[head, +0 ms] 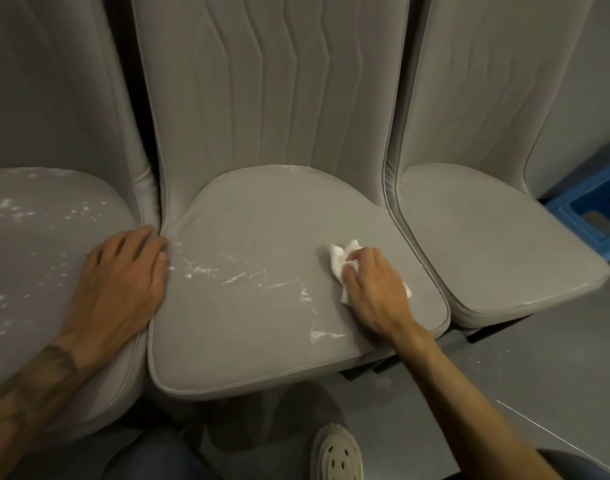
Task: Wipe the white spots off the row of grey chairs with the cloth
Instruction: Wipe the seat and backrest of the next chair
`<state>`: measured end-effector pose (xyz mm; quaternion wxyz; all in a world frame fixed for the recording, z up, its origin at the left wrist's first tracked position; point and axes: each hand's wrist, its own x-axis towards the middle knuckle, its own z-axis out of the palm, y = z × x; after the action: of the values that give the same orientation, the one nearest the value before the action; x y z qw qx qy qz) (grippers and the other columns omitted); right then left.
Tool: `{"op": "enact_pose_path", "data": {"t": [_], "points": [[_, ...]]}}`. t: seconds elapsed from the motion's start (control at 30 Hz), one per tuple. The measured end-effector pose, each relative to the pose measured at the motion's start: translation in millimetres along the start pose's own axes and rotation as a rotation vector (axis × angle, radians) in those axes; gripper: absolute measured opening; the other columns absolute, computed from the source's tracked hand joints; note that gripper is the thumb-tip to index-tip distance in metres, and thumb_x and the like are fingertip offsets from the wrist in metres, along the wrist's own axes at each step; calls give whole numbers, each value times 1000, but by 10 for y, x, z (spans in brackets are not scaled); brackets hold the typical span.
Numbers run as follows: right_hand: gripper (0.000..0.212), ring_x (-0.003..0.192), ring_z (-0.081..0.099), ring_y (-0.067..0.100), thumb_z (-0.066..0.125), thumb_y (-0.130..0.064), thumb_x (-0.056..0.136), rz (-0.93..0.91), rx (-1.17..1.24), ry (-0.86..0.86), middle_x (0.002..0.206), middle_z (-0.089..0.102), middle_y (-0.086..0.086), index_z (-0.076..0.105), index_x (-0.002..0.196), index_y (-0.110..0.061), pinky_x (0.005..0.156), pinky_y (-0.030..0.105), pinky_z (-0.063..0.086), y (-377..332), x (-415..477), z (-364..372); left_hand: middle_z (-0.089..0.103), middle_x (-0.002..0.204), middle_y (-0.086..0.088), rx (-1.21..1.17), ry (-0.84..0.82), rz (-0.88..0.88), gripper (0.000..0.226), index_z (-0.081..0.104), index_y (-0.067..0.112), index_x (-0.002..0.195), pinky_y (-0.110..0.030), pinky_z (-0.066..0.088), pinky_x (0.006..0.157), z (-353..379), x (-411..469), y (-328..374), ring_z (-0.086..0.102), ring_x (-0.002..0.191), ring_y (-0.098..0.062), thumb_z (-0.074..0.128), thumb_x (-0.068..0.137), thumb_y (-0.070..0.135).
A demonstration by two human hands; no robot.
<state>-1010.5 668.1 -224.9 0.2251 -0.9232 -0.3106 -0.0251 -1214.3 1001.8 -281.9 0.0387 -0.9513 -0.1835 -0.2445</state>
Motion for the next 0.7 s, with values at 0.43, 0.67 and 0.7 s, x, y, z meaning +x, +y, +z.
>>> {"op": "enact_pose_path", "data": {"t": [0.43, 0.67, 0.7], "points": [[12, 74, 37, 11, 42, -26, 105, 40, -28, 164, 93, 42, -7, 48, 97, -19, 69, 30, 33, -479, -480, 205, 53, 144, -13, -11, -7, -20, 43, 57, 14, 132, -52, 42, 97, -53, 2, 36, 53, 119, -37, 26, 110, 35], [11, 75, 40, 15, 42, -28, 105, -143, 17, 106, 93, 45, -5, 47, 98, -21, 70, 33, 37, -671, -519, 316, 54, 143, -12, -11, -40, -45, 40, 58, 15, 130, -50, 42, 99, -121, 20, 68, 54, 119, -35, 29, 109, 33], [12, 75, 41, 15, 43, -27, 105, -92, 7, 138, 93, 45, -4, 48, 98, -19, 70, 34, 37, -604, -486, 280, 54, 143, -12, -12, -46, -48, 39, 58, 14, 130, -50, 43, 99, -124, 20, 72, 54, 120, -35, 30, 109, 32]]}}
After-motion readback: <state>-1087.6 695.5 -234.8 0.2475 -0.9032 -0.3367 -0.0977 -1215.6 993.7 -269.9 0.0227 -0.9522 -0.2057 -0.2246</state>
